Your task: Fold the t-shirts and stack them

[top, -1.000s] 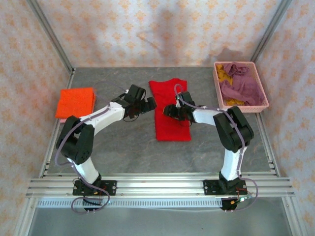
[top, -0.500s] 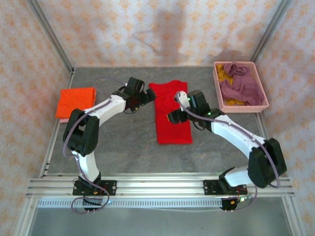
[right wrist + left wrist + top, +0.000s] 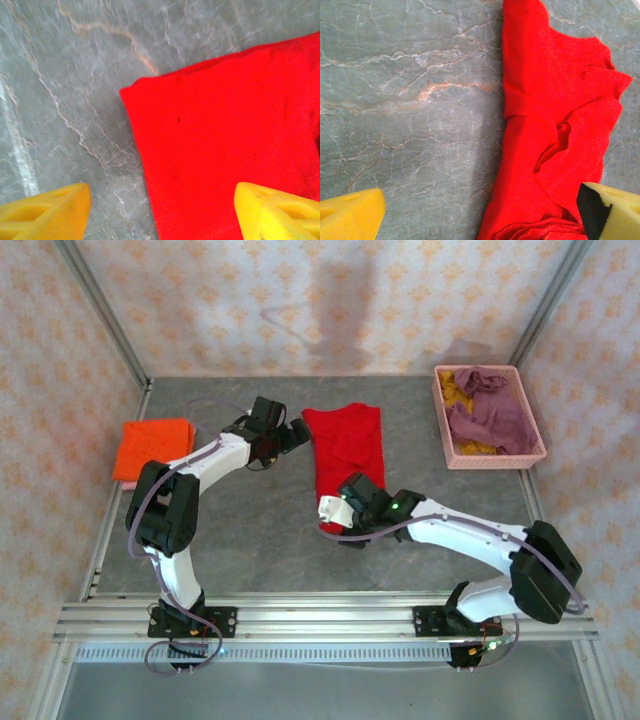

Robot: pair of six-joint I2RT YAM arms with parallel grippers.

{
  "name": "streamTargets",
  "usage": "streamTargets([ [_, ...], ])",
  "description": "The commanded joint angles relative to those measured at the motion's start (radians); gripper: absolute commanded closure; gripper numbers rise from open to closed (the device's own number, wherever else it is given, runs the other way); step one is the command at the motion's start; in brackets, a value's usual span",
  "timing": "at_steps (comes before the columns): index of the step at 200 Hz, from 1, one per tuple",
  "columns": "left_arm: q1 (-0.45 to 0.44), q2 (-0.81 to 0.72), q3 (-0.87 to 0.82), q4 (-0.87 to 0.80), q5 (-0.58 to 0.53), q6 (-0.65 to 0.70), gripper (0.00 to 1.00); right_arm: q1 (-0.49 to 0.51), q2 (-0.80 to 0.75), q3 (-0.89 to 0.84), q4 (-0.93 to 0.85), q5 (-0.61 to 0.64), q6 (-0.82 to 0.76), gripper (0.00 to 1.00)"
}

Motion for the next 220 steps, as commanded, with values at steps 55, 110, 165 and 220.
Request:
streamTargets([
  [55,0.020,-0.018,-0.047,0.029,0.011,-0.003,0.01,0.008,0.160,-0.015,0.070,0.160,-0.059,0.34],
  [110,0.026,-0.024,-0.066,0.043,0.020,-0.008,0.01,0.003,0.229,-0.010,0.103,0.146,-0.044,0.36],
  [165,0.028,-0.019,-0.072,0.054,0.025,-0.010,0.01,-0.003,0.274,-0.015,0.120,0.180,-0.029,0.36],
  [220,0.029,-0.019,-0.080,0.063,0.032,-0.014,0.01,-0.010,0.268,0.001,0.115,0.221,-0.023,0.75],
])
